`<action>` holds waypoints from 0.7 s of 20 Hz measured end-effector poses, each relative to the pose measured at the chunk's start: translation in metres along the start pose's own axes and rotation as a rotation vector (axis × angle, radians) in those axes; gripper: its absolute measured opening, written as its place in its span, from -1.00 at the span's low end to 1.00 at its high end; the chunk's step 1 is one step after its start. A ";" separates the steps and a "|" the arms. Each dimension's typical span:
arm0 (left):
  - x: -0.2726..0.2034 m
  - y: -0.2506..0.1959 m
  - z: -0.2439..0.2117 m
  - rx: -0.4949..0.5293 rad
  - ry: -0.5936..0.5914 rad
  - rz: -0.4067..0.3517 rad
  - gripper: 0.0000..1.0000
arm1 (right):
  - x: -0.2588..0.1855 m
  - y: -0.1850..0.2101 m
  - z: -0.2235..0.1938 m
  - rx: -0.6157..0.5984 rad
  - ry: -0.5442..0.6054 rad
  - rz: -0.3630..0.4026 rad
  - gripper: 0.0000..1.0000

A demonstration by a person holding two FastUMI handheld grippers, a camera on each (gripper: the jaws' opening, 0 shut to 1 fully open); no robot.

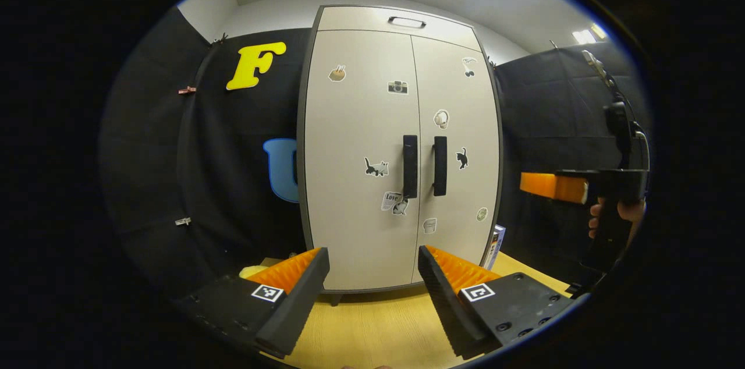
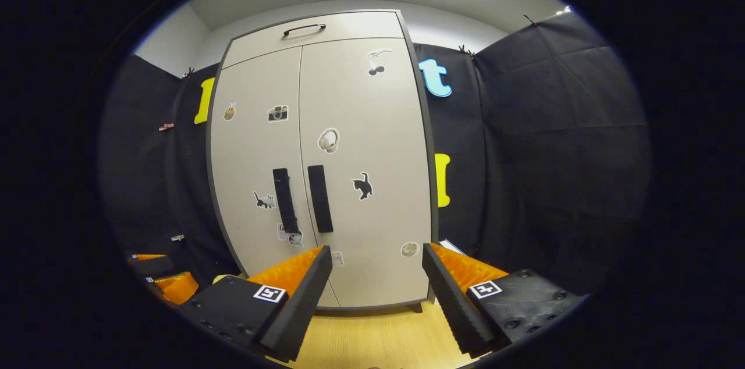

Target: Open the right door of the double-door shoe cabinet with the right hand, and open the left door with the left hand.

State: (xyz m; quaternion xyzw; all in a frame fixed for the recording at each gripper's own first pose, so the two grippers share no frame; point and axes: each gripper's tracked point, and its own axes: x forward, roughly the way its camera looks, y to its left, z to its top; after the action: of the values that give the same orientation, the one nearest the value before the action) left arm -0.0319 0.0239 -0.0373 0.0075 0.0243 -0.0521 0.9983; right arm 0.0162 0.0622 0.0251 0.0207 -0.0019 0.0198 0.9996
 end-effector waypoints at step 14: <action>-0.003 0.044 -0.042 -0.017 0.060 0.042 0.90 | 0.139 0.081 0.007 -0.131 0.050 0.061 0.95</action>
State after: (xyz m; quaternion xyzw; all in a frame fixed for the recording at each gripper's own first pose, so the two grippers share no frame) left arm -0.0324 0.0687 -0.0784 0.0009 0.0545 -0.0307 0.9980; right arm 0.1520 0.1480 0.0356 -0.0455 0.0210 0.0504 0.9975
